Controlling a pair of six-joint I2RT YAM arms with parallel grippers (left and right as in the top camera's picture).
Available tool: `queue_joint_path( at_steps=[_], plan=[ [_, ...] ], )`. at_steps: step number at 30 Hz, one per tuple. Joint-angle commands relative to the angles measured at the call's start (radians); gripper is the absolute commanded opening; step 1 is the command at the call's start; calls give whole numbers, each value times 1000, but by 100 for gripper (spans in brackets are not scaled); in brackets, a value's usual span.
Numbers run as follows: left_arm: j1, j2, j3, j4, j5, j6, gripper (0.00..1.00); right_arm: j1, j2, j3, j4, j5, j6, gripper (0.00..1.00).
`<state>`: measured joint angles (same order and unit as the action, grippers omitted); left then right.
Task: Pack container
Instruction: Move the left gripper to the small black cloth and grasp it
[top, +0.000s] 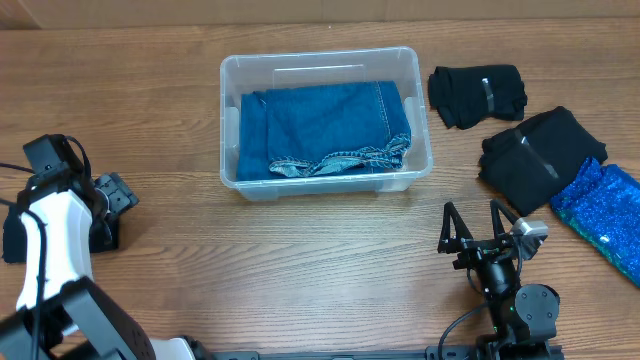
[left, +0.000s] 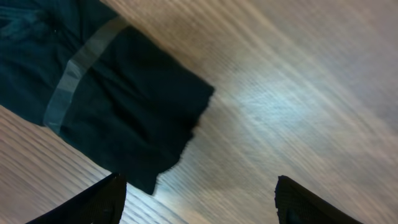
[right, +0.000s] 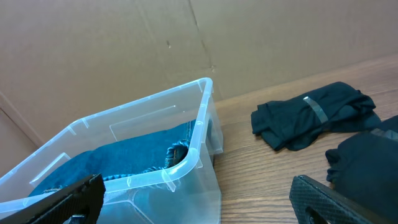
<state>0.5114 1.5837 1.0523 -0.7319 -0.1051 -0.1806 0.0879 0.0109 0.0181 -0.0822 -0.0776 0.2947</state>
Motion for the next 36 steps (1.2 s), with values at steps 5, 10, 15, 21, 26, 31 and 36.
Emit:
queue_joint_path(
  at_steps=[5, 10, 15, 21, 26, 31, 36],
  plan=[
    [-1, 145, -3, -21, -159, 159, 76, 7, -8, -10, 5, 9, -3, 100],
    [-1, 162, -3, 2, -225, 159, 75, 7, -8, -10, 5, 9, -3, 100],
    [-1, 166, -3, 29, -241, 160, 72, 7, -8, -10, 5, 9, -3, 100],
    [-2, 249, -3, 31, -261, 177, 67, 7, -8, -10, 5, 9, -3, 100],
    [-2, 279, -3, 49, -257, 173, 13, 7, -8, -10, 5, 9, -3, 100],
    [-6, 279, 22, 55, -151, 174, 4, 7, -8, -10, 5, 9, -3, 100],
    [-68, 279, 235, -67, 87, 174, 4, 7, -8, -10, 5, 9, -3, 100]
  ],
)
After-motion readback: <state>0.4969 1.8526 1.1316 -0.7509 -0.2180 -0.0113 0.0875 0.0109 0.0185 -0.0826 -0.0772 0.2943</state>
